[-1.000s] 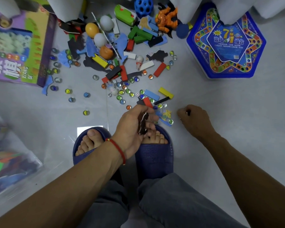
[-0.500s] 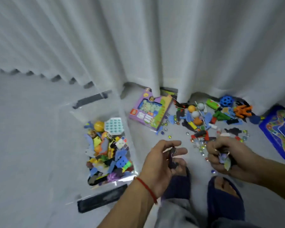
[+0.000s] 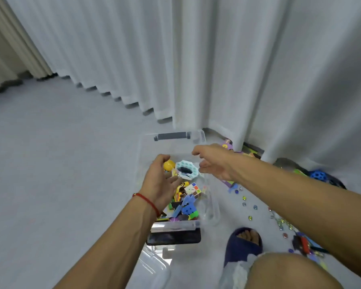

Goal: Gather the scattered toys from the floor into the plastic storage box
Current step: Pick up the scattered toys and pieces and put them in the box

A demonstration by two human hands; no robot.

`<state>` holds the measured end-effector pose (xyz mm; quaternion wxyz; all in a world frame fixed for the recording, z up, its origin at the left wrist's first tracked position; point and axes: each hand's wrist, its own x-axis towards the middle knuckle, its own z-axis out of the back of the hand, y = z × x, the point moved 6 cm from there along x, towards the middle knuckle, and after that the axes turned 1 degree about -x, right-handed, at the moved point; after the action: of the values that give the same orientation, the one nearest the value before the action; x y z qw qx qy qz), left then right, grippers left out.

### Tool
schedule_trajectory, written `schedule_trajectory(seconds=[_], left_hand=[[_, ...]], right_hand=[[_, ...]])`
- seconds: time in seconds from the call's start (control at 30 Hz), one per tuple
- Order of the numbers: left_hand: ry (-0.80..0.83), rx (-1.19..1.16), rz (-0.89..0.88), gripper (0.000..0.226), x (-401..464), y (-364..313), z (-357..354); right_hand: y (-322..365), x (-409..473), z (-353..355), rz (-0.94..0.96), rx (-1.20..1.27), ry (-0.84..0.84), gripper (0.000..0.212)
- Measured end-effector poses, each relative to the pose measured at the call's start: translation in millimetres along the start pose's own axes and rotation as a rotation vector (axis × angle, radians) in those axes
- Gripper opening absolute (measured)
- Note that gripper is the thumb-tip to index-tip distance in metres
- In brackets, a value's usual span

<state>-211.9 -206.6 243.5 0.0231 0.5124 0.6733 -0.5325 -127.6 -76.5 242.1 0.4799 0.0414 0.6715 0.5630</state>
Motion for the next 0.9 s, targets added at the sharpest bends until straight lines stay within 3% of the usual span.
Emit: schedule_trajectory(seconds=[0.13,0.3,0.5,0.67,0.8,0.9], left_hand=[[-0.011,0.122,-0.027,0.023,17.8,17.3,-7.7],[0.163,0.283,0.007,0.027,32.8,92.7,-65.4],[0.345,0.644,0.134,0.02,55.3,217.6,-139.6],[0.528,1.082,0.126,0.018,94.5,320.3,-163.0],[0.822,1.424,-0.021,0.027,117.4,393.3,-184.6],[0.918,1.71,-0.338,0.026,139.0,432.2,-196.5]], right_hand=[[-21.4,-13.6,53.6,-0.02,-0.142,0.028,0.021],[-92.4,-46.7,184.5,-0.145,-0.41,-0.099,0.038],[-251.5,-70.8,318.2,-0.346,-0.723,-0.376,0.027],[-382.7,-60.1,331.2,-0.441,-0.769,-0.345,0.04],[-418.4,-29.6,334.6,-0.296,-0.731,-0.421,0.062],[-423.9,-6.0,337.4,-0.139,-0.722,-0.446,0.07]])
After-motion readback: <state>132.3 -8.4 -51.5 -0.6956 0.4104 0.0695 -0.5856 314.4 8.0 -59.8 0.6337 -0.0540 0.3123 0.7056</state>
